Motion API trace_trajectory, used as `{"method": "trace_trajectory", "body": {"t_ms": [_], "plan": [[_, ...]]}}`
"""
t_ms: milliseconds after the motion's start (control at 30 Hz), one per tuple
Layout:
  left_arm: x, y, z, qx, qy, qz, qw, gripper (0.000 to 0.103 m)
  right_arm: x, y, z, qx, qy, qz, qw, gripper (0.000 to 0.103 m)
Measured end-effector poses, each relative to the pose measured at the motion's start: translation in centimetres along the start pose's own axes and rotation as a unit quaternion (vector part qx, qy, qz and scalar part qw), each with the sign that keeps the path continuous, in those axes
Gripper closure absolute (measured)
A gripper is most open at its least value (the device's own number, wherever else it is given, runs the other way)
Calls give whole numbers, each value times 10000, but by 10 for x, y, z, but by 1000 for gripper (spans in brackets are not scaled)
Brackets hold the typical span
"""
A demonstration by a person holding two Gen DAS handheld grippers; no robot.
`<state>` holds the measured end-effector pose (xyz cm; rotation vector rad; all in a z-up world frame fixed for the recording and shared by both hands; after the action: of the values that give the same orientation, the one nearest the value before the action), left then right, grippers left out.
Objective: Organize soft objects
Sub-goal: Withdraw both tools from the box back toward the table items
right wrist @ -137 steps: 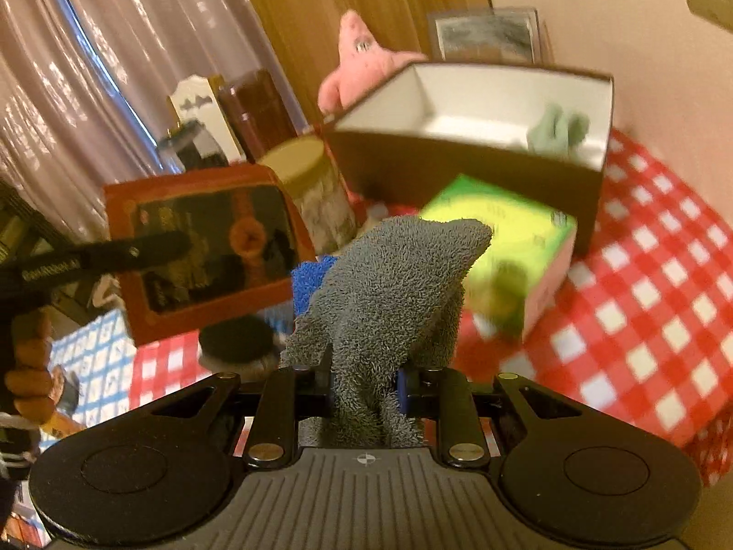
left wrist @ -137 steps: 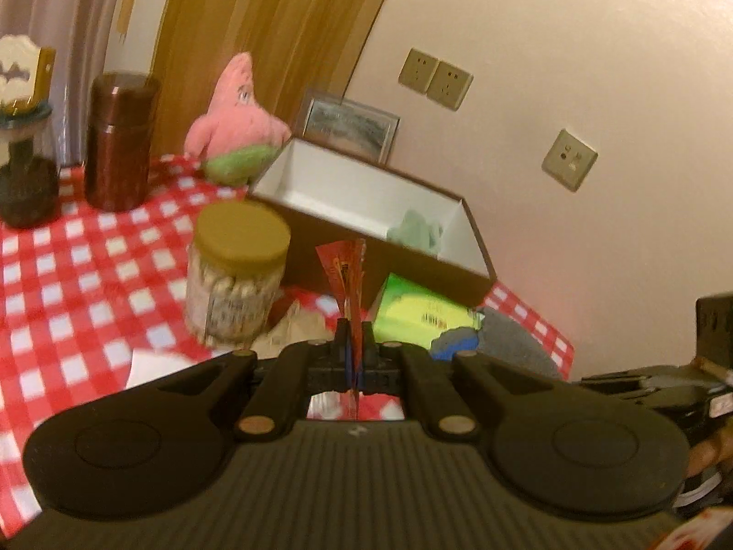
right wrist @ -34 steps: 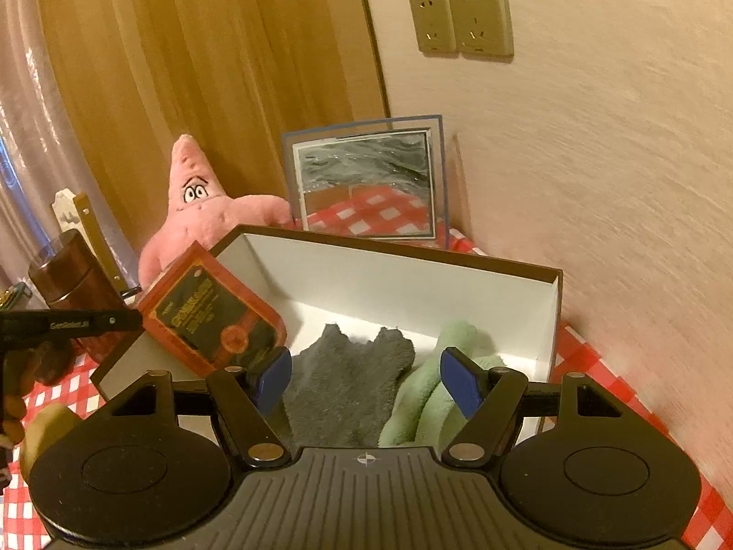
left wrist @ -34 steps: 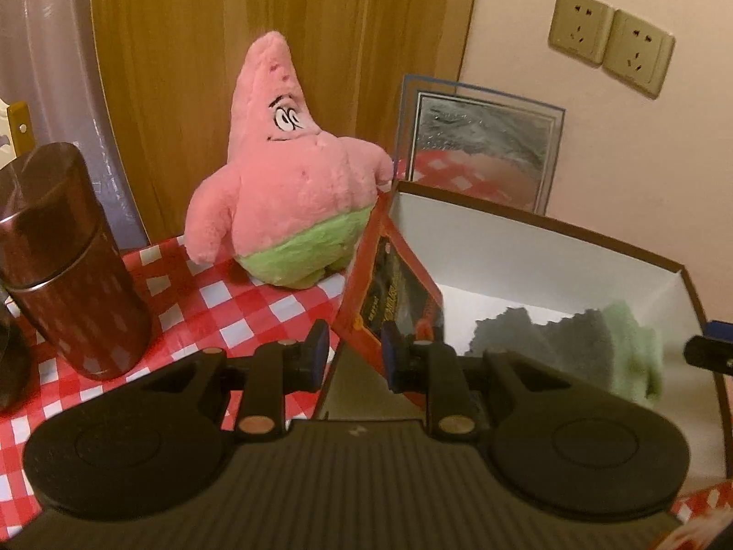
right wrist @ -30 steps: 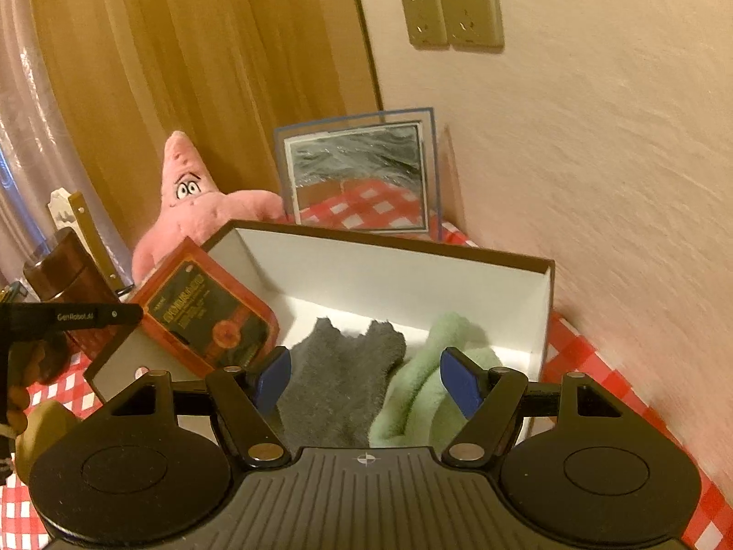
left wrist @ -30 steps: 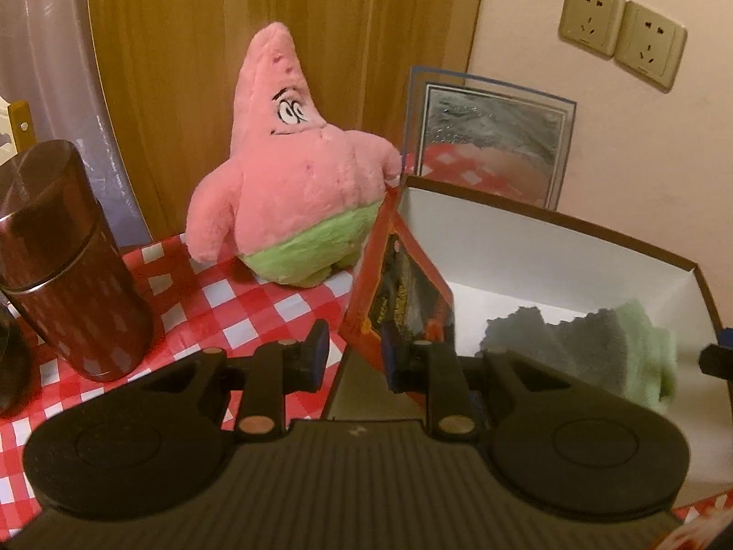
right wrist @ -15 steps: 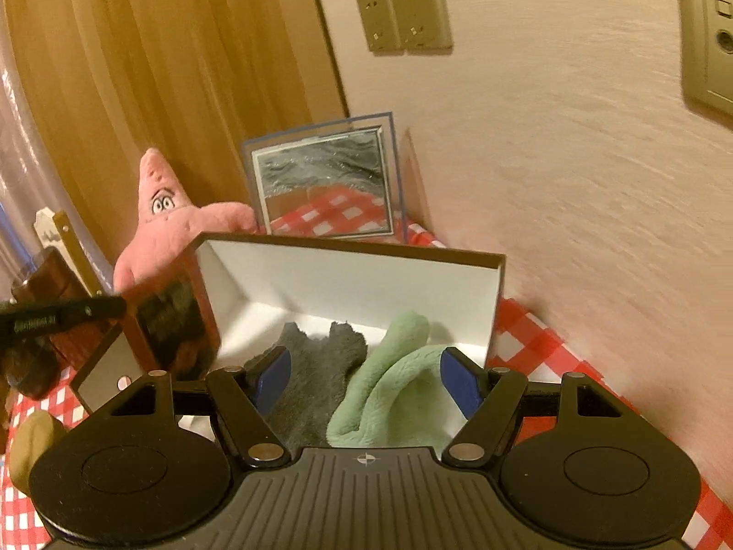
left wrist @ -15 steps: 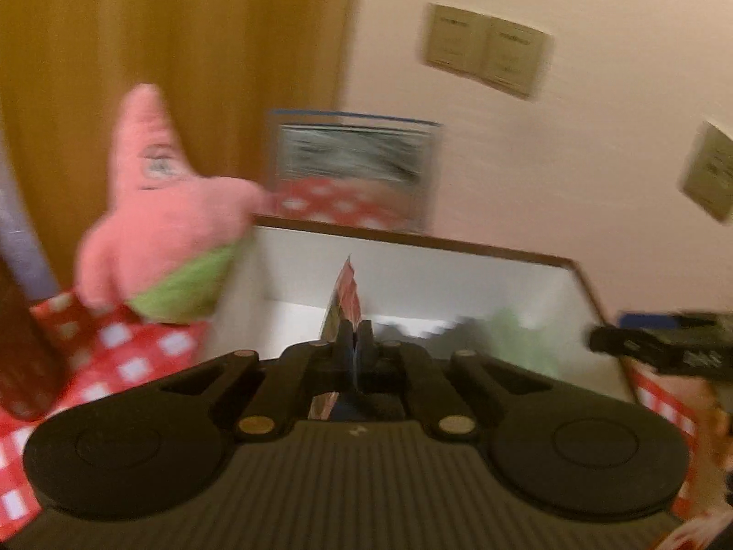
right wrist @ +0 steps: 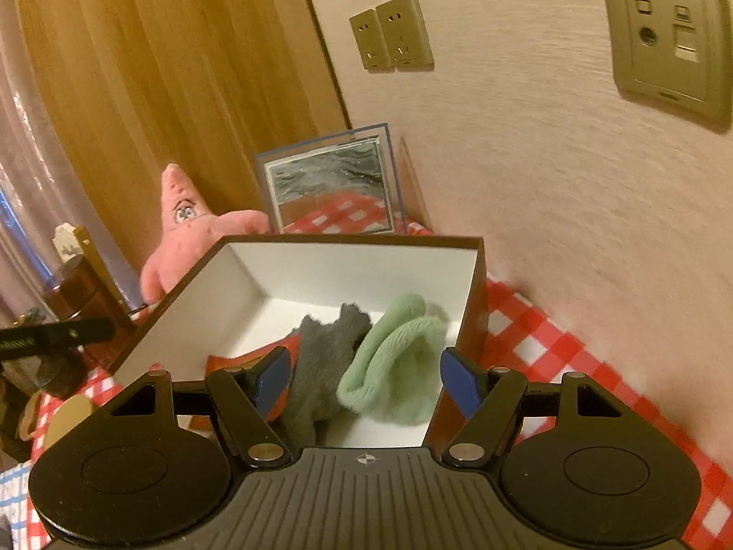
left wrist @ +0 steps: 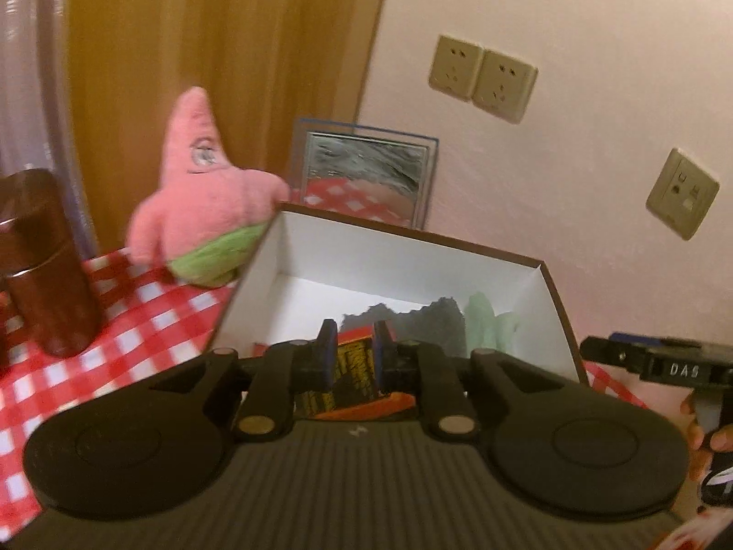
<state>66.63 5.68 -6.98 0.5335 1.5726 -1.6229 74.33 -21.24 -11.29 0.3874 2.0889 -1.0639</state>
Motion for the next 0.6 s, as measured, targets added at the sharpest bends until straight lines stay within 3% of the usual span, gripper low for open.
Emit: {"method": "trace_trajectory", "body": {"t_ms": [367, 600], "plan": [[61, -98, -62, -320, -243, -198, 9990, 89, 54, -60, -48, -308, -26, 71, 9995, 31], [118, -139, -114, -388, -286, -483, 9977, 89, 115, -84, -113, -411, -77, -132, 9990, 31]]}}
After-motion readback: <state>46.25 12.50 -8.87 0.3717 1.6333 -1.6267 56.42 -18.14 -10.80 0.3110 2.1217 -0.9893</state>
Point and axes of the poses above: each gripper's, at about its wrist camera, not at the fingertips, and y roughly the way its jaws point, z to its right, x to its underside, the point moved 5 cm from there along y, roughly the way its jaws point, and after that the axes turned 4 degrees about -x, right-handed, at the moved point
